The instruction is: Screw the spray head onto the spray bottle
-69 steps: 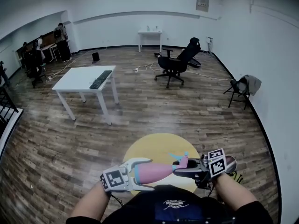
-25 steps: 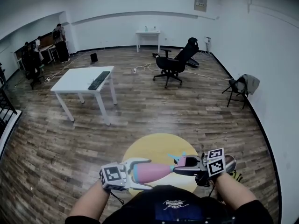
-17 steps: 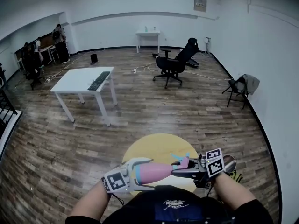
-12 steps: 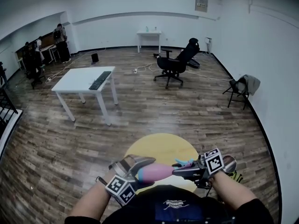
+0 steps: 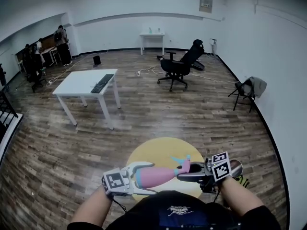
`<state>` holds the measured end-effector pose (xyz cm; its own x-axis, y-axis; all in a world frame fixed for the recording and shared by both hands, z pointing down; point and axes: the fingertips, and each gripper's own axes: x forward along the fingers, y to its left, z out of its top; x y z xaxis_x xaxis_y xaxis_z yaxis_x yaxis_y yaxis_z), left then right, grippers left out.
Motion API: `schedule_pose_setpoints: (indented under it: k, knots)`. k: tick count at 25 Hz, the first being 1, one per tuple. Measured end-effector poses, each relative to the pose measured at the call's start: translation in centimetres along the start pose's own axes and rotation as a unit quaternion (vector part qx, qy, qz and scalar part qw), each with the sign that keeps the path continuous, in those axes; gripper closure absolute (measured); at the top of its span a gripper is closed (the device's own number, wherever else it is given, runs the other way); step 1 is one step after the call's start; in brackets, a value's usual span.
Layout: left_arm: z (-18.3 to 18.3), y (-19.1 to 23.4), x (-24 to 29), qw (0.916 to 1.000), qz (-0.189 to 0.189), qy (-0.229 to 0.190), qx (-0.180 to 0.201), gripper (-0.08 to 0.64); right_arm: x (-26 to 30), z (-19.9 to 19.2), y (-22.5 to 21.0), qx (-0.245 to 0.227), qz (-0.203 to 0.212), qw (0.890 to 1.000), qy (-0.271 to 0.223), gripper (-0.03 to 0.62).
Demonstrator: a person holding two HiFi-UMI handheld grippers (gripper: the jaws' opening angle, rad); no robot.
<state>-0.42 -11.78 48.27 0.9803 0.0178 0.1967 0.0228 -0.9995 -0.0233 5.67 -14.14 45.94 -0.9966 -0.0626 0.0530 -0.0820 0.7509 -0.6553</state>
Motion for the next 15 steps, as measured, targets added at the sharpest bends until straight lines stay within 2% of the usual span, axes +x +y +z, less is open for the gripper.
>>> schedule_pose_setpoints:
  k: [2, 3, 4, 6, 7, 8, 9, 10, 11, 12, 13, 14, 15]
  knots:
    - [-0.2, 0.0, 0.3, 1.0, -0.001, 0.005, 0.008, 0.041, 0.6, -0.4, -0.3, -0.002, -0.006, 1.0, 0.006, 0.379]
    - [-0.2, 0.0, 0.4, 0.9998, 0.003, 0.009, 0.016, 0.041, 0.7, -0.4, -0.5, 0.006, -0.006, 1.0, 0.004, 0.436]
    - [-0.1, 0.0, 0.5, 0.9994, 0.007, 0.015, 0.03, 0.041, 0.7, -0.2, -0.7, 0.02, -0.001, 1.0, -0.002, 0.439]
    - [0.0, -0.1, 0.8, 0.9955, 0.024, 0.039, 0.083, 0.041, 0.3, 0.0, -0.6, 0.049, 0.019, 0.999, -0.014, 0.443]
    - [-0.3, 0.0, 0.9, 0.9885, 0.04, 0.065, 0.13, 0.041, 0.1, 0.0, -0.6, 0.061, 0.028, 0.998, -0.019, 0.443]
    - [-0.9, 0.3, 1.0, 0.974, 0.064, 0.101, 0.192, 0.041, -0.1, -0.1, -0.7, 0.076, 0.035, 0.996, -0.024, 0.443]
    - [-1.7, 0.7, 1.1, 0.9497, 0.091, 0.142, 0.264, 0.041, -0.3, -0.3, -1.0, 0.095, 0.042, 0.994, -0.03, 0.443]
    - [-2.3, 1.1, 1.3, 0.9194, 0.115, 0.181, 0.33, 0.041, -0.4, -0.5, -1.4, 0.118, 0.05, 0.991, -0.038, 0.442]
    - [-2.6, 1.4, 1.4, 0.8945, 0.129, 0.208, 0.374, 0.041, -0.5, -0.7, -1.7, 0.139, 0.057, 0.988, -0.044, 0.442]
    - [-3.0, 1.5, 1.5, 0.8871, 0.13, 0.219, 0.385, 0.041, -0.5, -0.9, -1.9, 0.148, 0.06, 0.986, -0.048, 0.442]
    - [-3.2, 1.4, 1.5, 0.8992, 0.119, 0.211, 0.364, 0.041, -0.5, -0.9, -1.9, 0.14, 0.057, 0.987, -0.049, 0.439]
    - [-3.2, 1.2, 1.4, 0.9237, 0.1, 0.19, 0.317, 0.041, -0.3, -0.7, -1.8, 0.122, 0.047, 0.99, -0.048, 0.436]
    - [-2.9, 0.9, 1.2, 0.9512, 0.078, 0.159, 0.253, 0.041, -0.2, -0.4, -1.7, 0.096, 0.031, 0.994, -0.046, 0.436]
